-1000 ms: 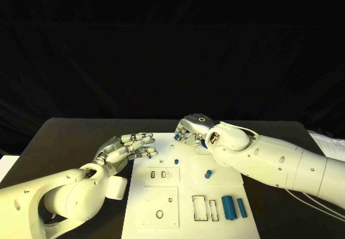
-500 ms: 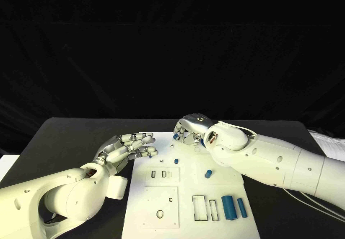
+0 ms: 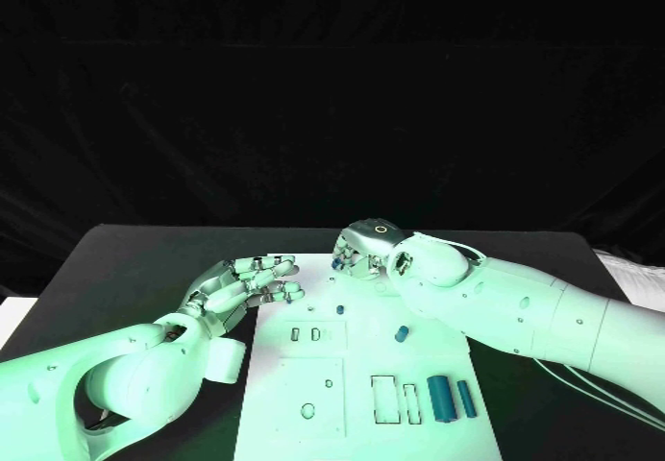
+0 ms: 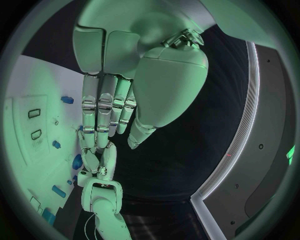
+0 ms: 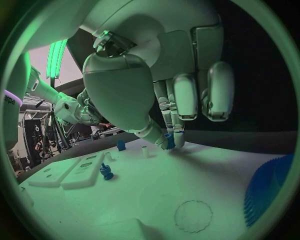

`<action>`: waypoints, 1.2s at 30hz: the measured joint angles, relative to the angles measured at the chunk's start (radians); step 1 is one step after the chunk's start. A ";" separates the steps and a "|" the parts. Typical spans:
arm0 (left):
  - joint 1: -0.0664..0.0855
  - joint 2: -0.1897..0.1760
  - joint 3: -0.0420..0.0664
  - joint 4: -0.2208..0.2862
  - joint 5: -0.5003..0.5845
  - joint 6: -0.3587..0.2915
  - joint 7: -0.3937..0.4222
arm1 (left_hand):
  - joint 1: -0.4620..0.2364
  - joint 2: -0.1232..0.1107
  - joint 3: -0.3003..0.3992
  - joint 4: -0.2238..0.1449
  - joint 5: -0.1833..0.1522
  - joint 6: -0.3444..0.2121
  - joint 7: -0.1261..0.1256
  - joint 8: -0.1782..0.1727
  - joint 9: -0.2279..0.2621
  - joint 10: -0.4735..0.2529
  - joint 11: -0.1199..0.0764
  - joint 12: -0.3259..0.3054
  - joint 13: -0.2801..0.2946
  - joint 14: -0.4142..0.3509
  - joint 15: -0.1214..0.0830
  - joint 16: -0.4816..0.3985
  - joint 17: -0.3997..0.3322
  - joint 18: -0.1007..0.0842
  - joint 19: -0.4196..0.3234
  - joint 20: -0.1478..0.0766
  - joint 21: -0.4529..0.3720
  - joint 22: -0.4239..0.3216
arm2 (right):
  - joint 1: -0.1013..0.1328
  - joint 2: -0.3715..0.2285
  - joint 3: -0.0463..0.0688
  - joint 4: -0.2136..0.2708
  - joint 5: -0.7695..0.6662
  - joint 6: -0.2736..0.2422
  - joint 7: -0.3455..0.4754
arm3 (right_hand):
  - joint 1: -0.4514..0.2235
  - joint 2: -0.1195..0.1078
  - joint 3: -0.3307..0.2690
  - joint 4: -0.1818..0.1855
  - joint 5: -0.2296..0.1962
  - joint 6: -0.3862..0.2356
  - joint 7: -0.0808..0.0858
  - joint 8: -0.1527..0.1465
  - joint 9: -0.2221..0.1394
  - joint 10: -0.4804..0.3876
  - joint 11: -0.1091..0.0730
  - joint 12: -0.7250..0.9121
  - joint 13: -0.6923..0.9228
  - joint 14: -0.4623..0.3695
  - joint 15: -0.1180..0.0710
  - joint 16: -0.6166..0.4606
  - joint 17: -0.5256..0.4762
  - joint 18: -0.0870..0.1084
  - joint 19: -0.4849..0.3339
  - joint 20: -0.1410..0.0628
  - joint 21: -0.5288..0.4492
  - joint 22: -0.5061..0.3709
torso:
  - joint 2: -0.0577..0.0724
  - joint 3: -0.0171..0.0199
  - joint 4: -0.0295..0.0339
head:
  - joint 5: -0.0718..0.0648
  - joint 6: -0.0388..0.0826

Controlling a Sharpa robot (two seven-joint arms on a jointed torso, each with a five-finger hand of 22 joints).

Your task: Assemble the parts on the task board

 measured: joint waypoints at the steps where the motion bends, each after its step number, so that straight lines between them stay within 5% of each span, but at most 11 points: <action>1: 0.000 0.000 0.000 0.000 0.000 0.000 0.000 | 0.000 0.000 0.000 0.000 0.000 0.000 0.000 0.000 0.000 0.000 0.000 0.000 0.000 0.000 0.000 0.000 0.000 0.000 0.000 0.000 0.000 0.000 | -0.001 0.003 0.000 -0.004 0.000 0.002 0.000 | 0.000 0.000 0.000 0.000 0.000 0.000 0.000 0.000 0.000 0.000 0.000 0.000 0.000 0.000 0.000 0.000 0.000 0.000 0.000 0.000 0.000 0.001 | 0.000 0.0001 -0.0001 | 0.000 -0.001; 8: 0.000 0.000 0.000 0.000 0.000 0.000 -0.001 | 0.000 0.000 0.000 0.000 0.000 0.000 0.000 0.000 0.000 0.000 0.000 0.000 0.000 0.000 0.000 0.000 0.000 0.000 0.000 0.000 0.000 0.000 | -0.002 0.013 0.000 -0.023 0.000 0.013 0.000 | -0.016 -0.016 0.002 0.024 0.005 0.000 0.000 0.000 0.000 -0.017 0.009 0.000 -0.001 0.000 0.000 0.000 -0.003 0.000 0.000 0.000 0.000 0.001 | 0.000 -0.0005 -0.0008 | 0.002 -0.004; 11: 0.000 0.000 0.000 0.000 0.000 0.000 -0.001 | 0.000 0.000 0.000 0.000 0.000 0.000 0.000 0.000 0.000 0.000 0.000 0.000 0.000 0.000 0.000 0.000 0.000 0.000 0.000 0.000 0.000 0.000 | -0.002 0.013 0.000 -0.027 0.000 0.012 0.000 | -0.036 -0.060 -0.017 0.051 0.015 -0.060 0.022 0.011 0.044 -0.089 0.030 -0.004 -0.005 -0.001 0.022 -0.003 -0.017 0.000 -0.019 0.016 -0.016 -0.039 | 0.000 -0.0006 -0.0013 | 0.002 -0.004; 14: 0.000 0.000 0.000 0.000 0.000 0.000 -0.002 | 0.000 0.000 0.004 -0.004 0.000 0.000 0.000 0.000 0.000 0.000 0.000 0.000 0.000 0.000 0.000 0.000 0.001 0.000 0.000 0.000 0.000 0.000 | -0.003 0.008 -0.001 -0.030 0.002 0.002 -0.001 | -0.042 -0.105 -0.082 0.067 0.010 -0.163 0.037 0.003 0.013 -0.181 0.048 -0.004 -0.005 0.000 0.040 -0.031 -0.064 0.000 -0.060 0.031 -0.059 -0.113 | 0.000 -0.0005 -0.0024 | 0.003 -0.003; 20: 0.000 -0.003 0.000 -0.001 0.000 0.000 -0.003 | 0.000 0.000 0.004 -0.004 0.000 -0.003 -0.003 0.000 0.000 -0.003 0.003 0.000 0.000 0.000 0.000 -0.004 0.001 0.000 0.000 0.000 0.000 0.000 | -0.003 -0.022 -0.001 0.006 0.006 -0.026 -0.003 | -0.004 -0.096 -0.174 0.107 0.010 -0.195 0.040 0.003 0.000 -0.200 0.053 0.000 0.002 0.000 0.040 -0.039 -0.079 0.000 -0.067 0.038 -0.070 -0.129 | -0.001 0.0002 -0.0031 | 0.002 0.001; 27: 0.000 -0.013 0.000 0.000 0.000 0.000 -0.004 | 0.000 0.000 0.004 -0.004 0.000 -0.003 -0.004 0.000 0.000 -0.003 0.003 0.000 0.000 0.000 0.000 -0.004 0.001 0.000 0.000 0.000 0.000 -0.001 | -0.002 -0.134 0.007 0.115 0.026 -0.048 -0.006 | 0.035 -0.080 -0.191 0.124 0.017 -0.158 0.037 0.009 0.005 -0.113 0.041 0.032 0.018 0.000 0.040 -0.009 -0.017 0.000 -0.028 0.033 -0.034 -0.063 | -0.001 0.0006 -0.0064 | -0.002 0.008; 33: 0.000 -0.018 0.000 0.002 0.000 0.000 -0.005 | 0.000 0.000 0.004 -0.004 0.000 -0.003 -0.004 0.000 0.000 -0.003 0.003 0.000 0.000 0.000 0.000 -0.004 0.001 0.000 0.000 0.000 0.000 -0.001 | 0.011 -0.263 0.020 0.218 0.096 -0.046 -0.028 | 0.074 -0.089 -0.182 0.123 0.052 -0.130 0.018 0.015 0.007 0.091 -0.003 0.135 0.085 0.000 -0.002 0.051 0.088 -0.024 0.041 0.012 0.059 0.047 | -0.002 0.0018 -0.0129 | -0.004 0.015; 36: 0.001 -0.019 0.000 0.002 0.000 0.000 -0.005 | 0.000 0.000 0.004 -0.004 0.000 -0.003 -0.004 0.000 0.000 -0.003 0.003 0.000 0.000 0.000 0.000 -0.004 0.001 0.000 0.000 0.000 0.000 -0.001 | 0.017 -0.312 0.023 0.243 0.148 -0.032 -0.051 | 0.062 -0.111 -0.211 0.135 0.071 -0.147 0.003 0.011 0.002 0.140 -0.025 0.456 0.407 0.000 -0.015 0.094 0.168 -0.039 0.041 -0.006 0.091 0.048 | -0.003 0.0020 -0.0169 | -0.007 0.017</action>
